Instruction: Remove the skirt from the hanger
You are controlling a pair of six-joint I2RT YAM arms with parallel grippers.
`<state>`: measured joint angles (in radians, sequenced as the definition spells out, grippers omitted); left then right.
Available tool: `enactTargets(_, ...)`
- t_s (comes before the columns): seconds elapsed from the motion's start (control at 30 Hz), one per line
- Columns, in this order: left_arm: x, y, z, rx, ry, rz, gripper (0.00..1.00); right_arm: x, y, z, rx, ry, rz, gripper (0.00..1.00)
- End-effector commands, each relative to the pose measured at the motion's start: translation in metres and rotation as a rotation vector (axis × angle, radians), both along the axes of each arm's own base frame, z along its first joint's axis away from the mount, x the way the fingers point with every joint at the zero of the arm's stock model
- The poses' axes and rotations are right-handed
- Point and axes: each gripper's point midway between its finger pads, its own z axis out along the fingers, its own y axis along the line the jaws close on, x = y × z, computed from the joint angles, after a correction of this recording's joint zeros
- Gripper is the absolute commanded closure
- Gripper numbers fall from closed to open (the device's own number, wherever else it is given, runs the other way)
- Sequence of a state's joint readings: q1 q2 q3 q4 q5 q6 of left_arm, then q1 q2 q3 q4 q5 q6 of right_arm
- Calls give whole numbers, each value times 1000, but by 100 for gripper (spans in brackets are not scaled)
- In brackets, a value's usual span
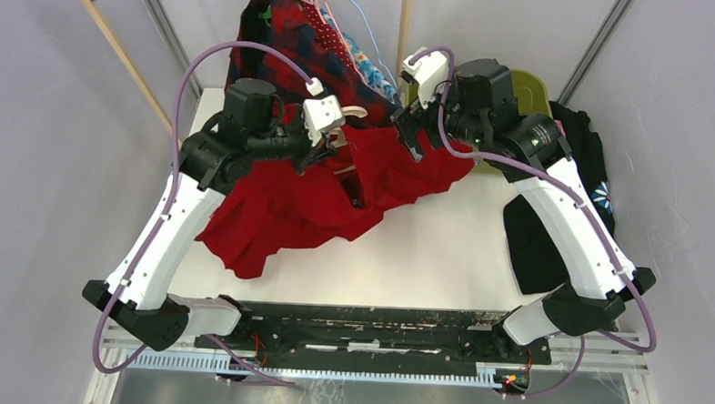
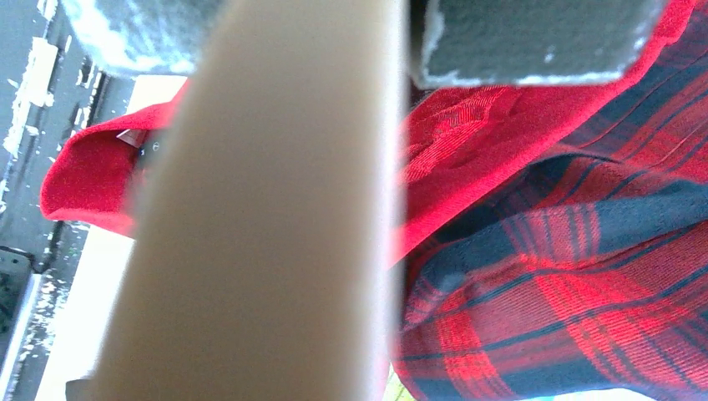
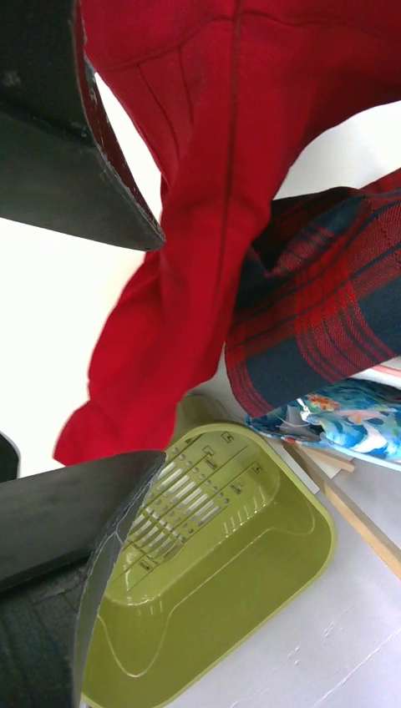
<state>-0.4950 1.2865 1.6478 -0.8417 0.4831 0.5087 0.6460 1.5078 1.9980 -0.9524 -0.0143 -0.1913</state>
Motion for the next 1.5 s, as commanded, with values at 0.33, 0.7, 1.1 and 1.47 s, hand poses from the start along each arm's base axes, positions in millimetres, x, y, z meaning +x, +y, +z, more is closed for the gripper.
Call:
enactTargets(0.33, -17, -36, 30, -125, -55, -252, 97, -36, 45, -10, 126, 135, 228, 15)
enactTargets(0.7, -17, -46, 40, -158, -40, -305, 97, -60, 60, -40, 105, 207, 313, 16)
enactTargets(1.1, -60, -50, 65, -264, 3, -469, 97, -51, 56, -66, 33, 204, 297, 25)
enactTargets(1.47, -55, -46, 46, -244, 38, -412, 97, -38, 46, -64, -27, 164, 241, 99)
